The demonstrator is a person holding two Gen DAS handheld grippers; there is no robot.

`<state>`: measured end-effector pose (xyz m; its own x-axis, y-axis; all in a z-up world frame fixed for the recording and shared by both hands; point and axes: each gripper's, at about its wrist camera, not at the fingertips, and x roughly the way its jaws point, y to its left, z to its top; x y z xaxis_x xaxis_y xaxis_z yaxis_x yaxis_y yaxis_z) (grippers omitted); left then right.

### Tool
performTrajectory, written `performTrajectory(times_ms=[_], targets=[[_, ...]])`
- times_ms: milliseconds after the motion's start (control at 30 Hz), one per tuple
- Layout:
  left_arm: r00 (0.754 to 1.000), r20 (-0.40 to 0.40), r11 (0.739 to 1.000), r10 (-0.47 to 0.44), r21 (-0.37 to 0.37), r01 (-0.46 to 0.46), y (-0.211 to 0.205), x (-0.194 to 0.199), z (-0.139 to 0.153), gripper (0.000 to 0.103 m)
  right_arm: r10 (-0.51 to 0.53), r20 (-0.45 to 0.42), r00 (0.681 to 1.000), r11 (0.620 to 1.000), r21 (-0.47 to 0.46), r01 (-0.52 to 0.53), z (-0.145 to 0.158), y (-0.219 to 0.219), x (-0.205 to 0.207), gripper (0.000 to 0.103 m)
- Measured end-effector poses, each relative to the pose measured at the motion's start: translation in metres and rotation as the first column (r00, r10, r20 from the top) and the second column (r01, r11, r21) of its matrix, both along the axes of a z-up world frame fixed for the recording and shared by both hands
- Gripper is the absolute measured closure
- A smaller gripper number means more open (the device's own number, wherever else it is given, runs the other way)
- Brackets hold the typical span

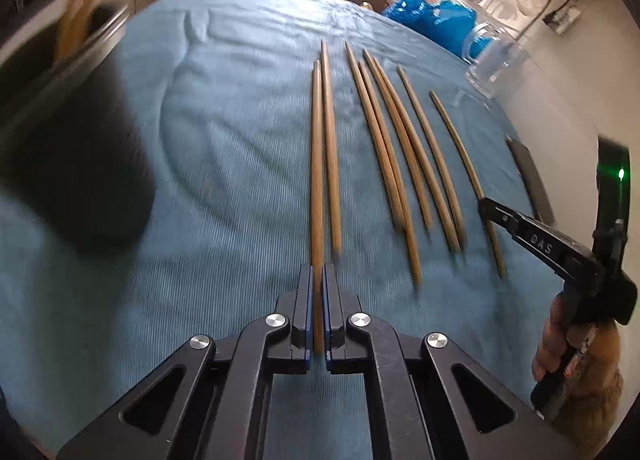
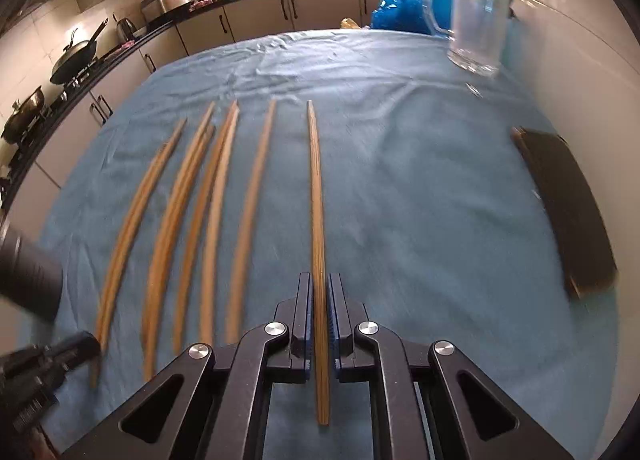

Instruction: Organize utensils

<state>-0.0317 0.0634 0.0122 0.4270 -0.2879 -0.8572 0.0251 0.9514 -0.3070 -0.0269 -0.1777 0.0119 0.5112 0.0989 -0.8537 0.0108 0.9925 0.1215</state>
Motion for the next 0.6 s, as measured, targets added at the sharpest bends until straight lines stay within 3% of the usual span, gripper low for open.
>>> performTrajectory(times_ms=[200, 367, 433, 500, 600], targets=[[0.996, -0.019, 0.995, -0.092, -0.036, 0.092, 0.013, -0.062, 0.001, 0.099, 0.014, -0.026, 1.0, 1.0, -0.01, -0.015, 0.005, -0.029, -0.078, 0.095], [0.984, -0.011, 0.984, -0.176, 0.029, 0.176, 0.01, -0.087, 0.009, 0.099, 0.028, -0.063, 0.998, 0.999, -0.013, -0.029, 0.004, -0.038, -0.107, 0.095], [0.981, -0.004, 0.98, -0.191, 0.045, 0.191, 0.008, -0.092, 0.015, 0.099, 0.04, -0.073, 0.997, 0.999, 0.011, -0.04, 0.005, -0.04, -0.108, 0.089], [0.979, 0.019, 0.978, -0.201, 0.058, 0.2, 0.008, -0.096, 0.025, 0.097, 0.03, -0.075, 0.997, 0.998, 0.057, -0.026, 0.008, -0.044, -0.106, 0.072], [0.979, 0.048, 0.979, -0.199, 0.054, 0.196, 0.009, -0.093, 0.036, 0.096, 0.032, -0.058, 0.998, 0.997, 0.066, -0.028, 0.014, -0.045, -0.097, 0.071]])
